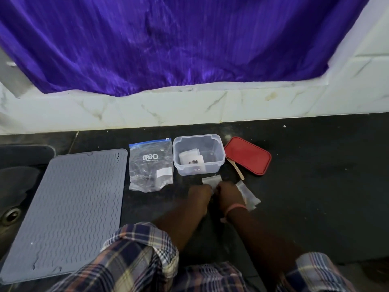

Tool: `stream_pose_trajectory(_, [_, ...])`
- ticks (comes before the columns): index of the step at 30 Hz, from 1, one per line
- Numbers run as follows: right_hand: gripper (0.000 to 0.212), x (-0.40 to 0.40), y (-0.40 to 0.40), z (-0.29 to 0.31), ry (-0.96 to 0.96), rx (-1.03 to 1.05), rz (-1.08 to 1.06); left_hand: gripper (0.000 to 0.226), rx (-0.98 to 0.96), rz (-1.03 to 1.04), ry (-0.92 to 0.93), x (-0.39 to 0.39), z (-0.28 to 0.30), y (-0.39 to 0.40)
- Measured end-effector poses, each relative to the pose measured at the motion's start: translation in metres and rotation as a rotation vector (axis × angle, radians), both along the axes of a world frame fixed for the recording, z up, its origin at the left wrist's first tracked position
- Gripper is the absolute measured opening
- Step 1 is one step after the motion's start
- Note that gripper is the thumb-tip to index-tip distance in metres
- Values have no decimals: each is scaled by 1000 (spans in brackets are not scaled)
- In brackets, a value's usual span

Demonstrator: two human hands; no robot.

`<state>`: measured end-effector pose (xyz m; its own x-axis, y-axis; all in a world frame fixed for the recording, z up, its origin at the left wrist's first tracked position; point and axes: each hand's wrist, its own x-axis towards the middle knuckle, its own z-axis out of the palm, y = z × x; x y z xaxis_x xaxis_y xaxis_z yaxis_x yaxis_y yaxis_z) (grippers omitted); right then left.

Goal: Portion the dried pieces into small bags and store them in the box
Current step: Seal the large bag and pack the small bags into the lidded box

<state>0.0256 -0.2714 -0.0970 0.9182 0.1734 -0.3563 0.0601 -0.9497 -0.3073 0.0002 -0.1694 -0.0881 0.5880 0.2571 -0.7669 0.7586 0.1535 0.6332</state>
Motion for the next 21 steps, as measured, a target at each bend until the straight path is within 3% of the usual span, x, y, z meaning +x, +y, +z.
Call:
stream_pose_trajectory(3, [19,-4,1,-4,5,78,22,34,-39,-2,139,5,0,-6])
stream_pose_trajectory(6, [16,-11,-5,-7,-34,246,-31,30,-10,-8,130,2,8,-11])
stream_pose_trajectory(8, [9,-17,-13,-7,-81,450,-204,27,55,21,10,-3,5,-13])
stream_pose_trajectory(12, [35,-22,-20,1,-205,702,-456,26,85,62,-304,-8,9,-18])
stream_pose_trajectory(16, [27,-13,-18,15,-262,779,-484,16,85,151,-488,-3,15,-15])
stream_pose_trajectory(19, [30,2,-6,23,-288,892,-525,15,141,247,-524,12,26,-4])
stream_pose_trajectory(21, [28,15,5,31,-307,959,-575,9,69,350,-565,24,36,7])
